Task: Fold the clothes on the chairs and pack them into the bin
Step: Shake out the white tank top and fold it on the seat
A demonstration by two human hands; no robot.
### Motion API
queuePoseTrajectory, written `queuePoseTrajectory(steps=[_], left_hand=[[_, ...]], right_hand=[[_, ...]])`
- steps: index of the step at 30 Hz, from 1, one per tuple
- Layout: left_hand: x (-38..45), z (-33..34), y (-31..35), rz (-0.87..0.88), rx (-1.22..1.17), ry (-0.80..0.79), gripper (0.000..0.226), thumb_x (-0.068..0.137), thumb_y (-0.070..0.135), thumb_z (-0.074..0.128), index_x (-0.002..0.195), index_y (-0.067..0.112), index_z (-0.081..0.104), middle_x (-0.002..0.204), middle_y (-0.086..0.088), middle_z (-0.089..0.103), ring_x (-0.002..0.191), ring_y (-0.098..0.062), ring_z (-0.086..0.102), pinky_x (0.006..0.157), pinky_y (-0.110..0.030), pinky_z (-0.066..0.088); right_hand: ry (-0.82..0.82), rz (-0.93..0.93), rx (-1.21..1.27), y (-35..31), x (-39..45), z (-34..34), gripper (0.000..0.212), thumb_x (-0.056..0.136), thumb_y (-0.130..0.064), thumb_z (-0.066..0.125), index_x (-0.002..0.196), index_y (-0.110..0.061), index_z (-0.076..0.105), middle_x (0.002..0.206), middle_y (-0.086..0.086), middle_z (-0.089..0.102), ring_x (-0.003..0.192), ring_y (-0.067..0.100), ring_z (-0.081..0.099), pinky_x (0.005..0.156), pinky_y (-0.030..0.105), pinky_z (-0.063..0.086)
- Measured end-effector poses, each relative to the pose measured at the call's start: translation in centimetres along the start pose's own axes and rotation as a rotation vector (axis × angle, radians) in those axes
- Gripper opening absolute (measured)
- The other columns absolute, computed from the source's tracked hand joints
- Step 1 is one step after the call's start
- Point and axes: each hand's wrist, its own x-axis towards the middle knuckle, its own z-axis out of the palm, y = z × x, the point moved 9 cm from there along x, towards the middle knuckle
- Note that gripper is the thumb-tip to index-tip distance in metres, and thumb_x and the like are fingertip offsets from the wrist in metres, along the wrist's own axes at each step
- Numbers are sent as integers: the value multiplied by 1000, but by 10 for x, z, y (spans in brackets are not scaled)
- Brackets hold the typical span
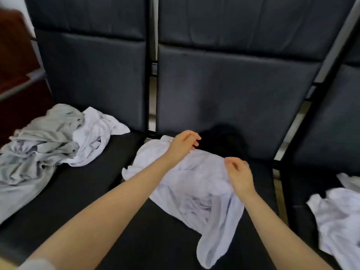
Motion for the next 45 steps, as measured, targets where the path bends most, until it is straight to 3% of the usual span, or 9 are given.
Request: queuePoseTrajectory(steps=[2, 5, 13, 25, 29, 36, 40, 42, 45], left_hand=[[2, 8, -21, 83, 27, -11, 20, 96, 14, 43, 92, 15, 63, 78, 3, 62, 68, -9, 54, 62, -20, 42], [5, 21, -55, 148, 21, -47, 22, 96, 12, 45, 86, 15, 64, 78, 2, 61, 64, -3, 55, 60, -15, 46], [-4, 41, -91, 356, 113, -65, 25, 96, 13, 46, 79, 18, 64, 76, 15, 64, 63, 13, 54, 54, -2, 38], [-39, 58, -107, 311, 151, -206, 23, 92, 22, 54, 73, 23, 66, 80, 10, 67, 79, -6, 60, 88, -31, 50], [-61, 60, -120, 350, 427, -206, 23, 89, 39, 56, 78, 22, 67, 88, 7, 68, 87, -14, 63, 88, -36, 48], [-113, 47, -118, 620, 699, -188, 18, 88, 30, 65, 102, 19, 69, 99, 4, 64, 94, -9, 56, 89, -25, 42], [-119, 37, -122, 466, 723, -117, 28, 94, 25, 56, 93, -1, 68, 96, -15, 64, 91, -22, 56, 81, -26, 41], [-120, 32, -122, 341, 637, -84, 36, 95, 27, 54, 86, -6, 63, 91, -18, 63, 82, -23, 55, 74, -28, 38], [-129, 24, -118, 285, 414, -56, 31, 95, 28, 54, 88, -1, 63, 87, -7, 61, 81, -15, 53, 74, -25, 40]], right_hand=[[-57, -43, -56, 22, -6, 23, 10, 94, -13, 56, 87, -12, 63, 87, 10, 48, 81, 15, 47, 76, 30, 42], [-40, -95, -62, 47, -4, 36, 27, 93, -22, 61, 120, -22, 61, 116, -6, 43, 103, 7, 47, 83, 12, 40], [69, -272, 15, 51, 6, 26, 13, 85, -24, 72, 86, -33, 62, 92, -19, 58, 82, -10, 56, 69, -4, 36], [130, -278, 22, 47, -1, 16, 13, 87, -18, 68, 77, -26, 66, 74, -18, 62, 68, -13, 57, 62, -3, 39], [52, -237, 12, 57, -10, 16, 8, 91, -20, 63, 95, -22, 70, 87, -18, 64, 81, -4, 59, 68, 2, 42], [-9, -125, 9, 65, -57, 1, 27, 95, -14, 56, 119, -11, 67, 109, -6, 63, 101, 8, 58, 89, 20, 43], [110, -81, -43, 62, -95, -16, 24, 93, -22, 59, 78, -7, 70, 75, 0, 62, 73, 14, 55, 72, 28, 45], [92, -20, -116, 59, -116, -9, 44, 88, -38, 63, 54, -15, 49, 51, -8, 47, 55, 12, 43, 59, 27, 36], [-103, 159, -400, 72, -149, 22, 44, 81, -61, 61, 69, -20, 48, 68, -1, 53, 70, 18, 52, 65, 28, 38]])
